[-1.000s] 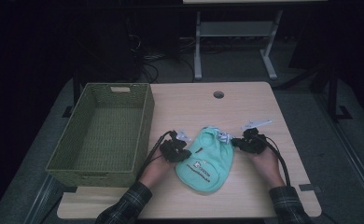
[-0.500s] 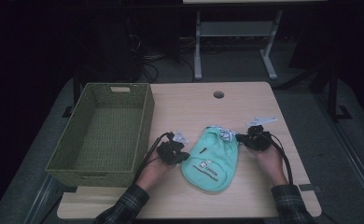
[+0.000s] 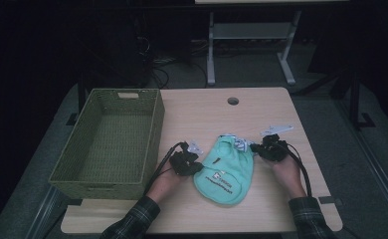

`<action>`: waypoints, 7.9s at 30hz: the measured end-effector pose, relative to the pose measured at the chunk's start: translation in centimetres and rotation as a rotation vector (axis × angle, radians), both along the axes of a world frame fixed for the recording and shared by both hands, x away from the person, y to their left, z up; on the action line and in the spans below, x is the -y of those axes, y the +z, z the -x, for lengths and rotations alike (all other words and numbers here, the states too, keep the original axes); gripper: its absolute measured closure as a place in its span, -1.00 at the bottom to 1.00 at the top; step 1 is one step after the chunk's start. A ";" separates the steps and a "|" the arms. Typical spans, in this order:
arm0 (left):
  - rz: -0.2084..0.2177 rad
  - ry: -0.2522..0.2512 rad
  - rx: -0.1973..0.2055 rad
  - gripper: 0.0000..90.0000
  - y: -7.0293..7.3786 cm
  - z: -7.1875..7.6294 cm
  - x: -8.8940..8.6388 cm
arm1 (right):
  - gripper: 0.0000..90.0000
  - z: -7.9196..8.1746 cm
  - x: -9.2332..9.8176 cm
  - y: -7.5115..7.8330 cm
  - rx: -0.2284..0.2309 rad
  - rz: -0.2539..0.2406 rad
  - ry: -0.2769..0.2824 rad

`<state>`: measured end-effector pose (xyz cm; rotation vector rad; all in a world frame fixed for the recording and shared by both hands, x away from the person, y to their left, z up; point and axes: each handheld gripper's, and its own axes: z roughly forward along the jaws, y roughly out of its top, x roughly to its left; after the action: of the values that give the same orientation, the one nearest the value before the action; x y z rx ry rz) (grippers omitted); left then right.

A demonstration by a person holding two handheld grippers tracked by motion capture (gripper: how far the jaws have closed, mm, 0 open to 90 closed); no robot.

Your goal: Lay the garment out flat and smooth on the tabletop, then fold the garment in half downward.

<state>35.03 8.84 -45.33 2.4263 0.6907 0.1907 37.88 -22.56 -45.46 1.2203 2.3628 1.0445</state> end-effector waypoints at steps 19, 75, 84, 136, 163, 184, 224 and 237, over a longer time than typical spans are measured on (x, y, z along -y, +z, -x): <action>0.026 -0.013 -0.026 0.94 0.7 1.7 -0.8 | 0.98 -0.3 1.9 -0.2 0.022 0.041 -0.049; 0.044 -0.076 -0.034 0.99 -0.4 0.6 2.8 | 1.00 7.2 -0.7 -1.3 -0.078 -0.005 0.142; 0.046 -0.110 -0.051 0.99 -0.4 2.6 2.9 | 1.00 6.6 -0.6 -1.3 -0.068 0.001 0.128; 0.107 0.065 0.015 -0.01 0.0 -4.1 1.7 | 1.00 5.6 -0.4 -1.4 -0.044 0.017 0.114; 0.062 0.012 0.004 0.74 -0.8 -4.0 1.8 | 1.00 6.4 -0.3 -0.1 -0.011 -0.042 0.131; 0.097 0.046 0.006 0.80 -0.7 -3.7 1.8 | 1.00 6.4 -5.4 -1.5 -0.066 -0.018 0.235; 0.303 0.073 0.120 0.80 6.5 -2.4 -1.0 | 1.00 7.6 -4.0 0.0 -0.064 0.030 0.256; 0.323 -0.023 0.089 0.80 6.3 -1.6 -0.1 | 1.00 7.8 -3.1 -0.8 -0.093 0.058 0.241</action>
<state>36.58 8.97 -39.02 2.1038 0.6030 0.1629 30.11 -19.47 -46.31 1.0028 2.6432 1.0000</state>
